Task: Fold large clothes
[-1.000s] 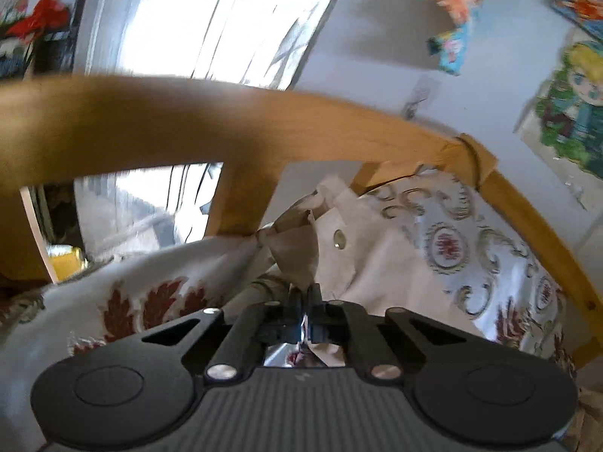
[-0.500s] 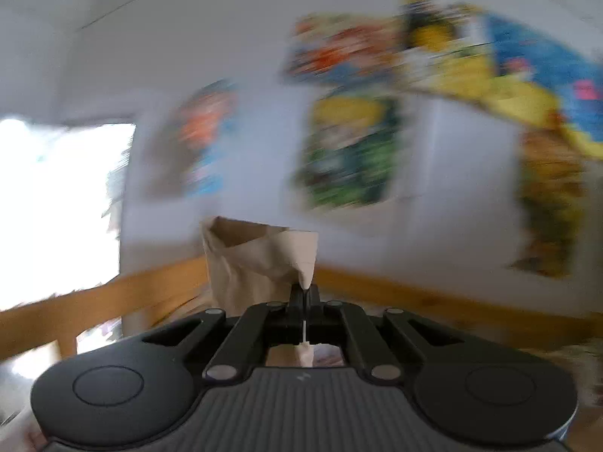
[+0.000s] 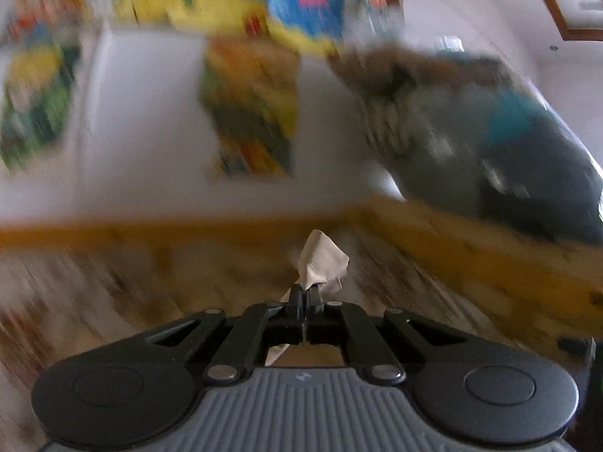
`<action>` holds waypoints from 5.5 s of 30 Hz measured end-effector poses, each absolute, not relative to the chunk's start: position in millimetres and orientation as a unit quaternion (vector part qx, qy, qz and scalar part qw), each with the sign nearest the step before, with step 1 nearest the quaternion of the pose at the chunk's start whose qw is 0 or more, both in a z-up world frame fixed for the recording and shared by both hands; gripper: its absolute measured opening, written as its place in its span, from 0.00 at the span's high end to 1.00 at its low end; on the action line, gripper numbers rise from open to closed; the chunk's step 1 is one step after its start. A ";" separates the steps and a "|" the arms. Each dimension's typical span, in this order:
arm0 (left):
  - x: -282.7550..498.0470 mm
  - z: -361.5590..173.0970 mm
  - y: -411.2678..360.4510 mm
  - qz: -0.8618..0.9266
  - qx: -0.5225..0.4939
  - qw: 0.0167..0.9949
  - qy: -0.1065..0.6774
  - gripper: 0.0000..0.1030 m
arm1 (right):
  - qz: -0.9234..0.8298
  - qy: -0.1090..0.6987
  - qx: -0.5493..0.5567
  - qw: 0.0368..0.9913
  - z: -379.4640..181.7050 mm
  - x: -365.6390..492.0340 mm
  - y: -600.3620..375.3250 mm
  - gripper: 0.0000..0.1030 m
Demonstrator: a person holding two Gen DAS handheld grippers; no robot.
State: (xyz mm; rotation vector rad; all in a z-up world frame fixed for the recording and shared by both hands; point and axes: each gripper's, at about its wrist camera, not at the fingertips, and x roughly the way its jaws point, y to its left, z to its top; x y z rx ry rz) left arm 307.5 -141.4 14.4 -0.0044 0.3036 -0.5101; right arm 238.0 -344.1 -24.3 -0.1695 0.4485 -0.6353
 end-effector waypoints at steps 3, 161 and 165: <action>305.4 -26.9 -156.6 -0.288 -0.016 0.927 0.238 0.87 | -0.335 0.219 -0.047 0.915 -26.5 230.4 -365.3 0.01; 462.4 -145.0 -27.4 -0.097 -0.055 0.936 0.334 0.35 | -0.121 0.243 -0.029 0.962 -113.6 429.4 -347.8 0.81; 457.9 -131.6 -17.9 -0.058 -0.082 0.932 0.349 0.12 | -0.128 0.232 -0.040 0.963 -101.1 410.5 -346.5 0.58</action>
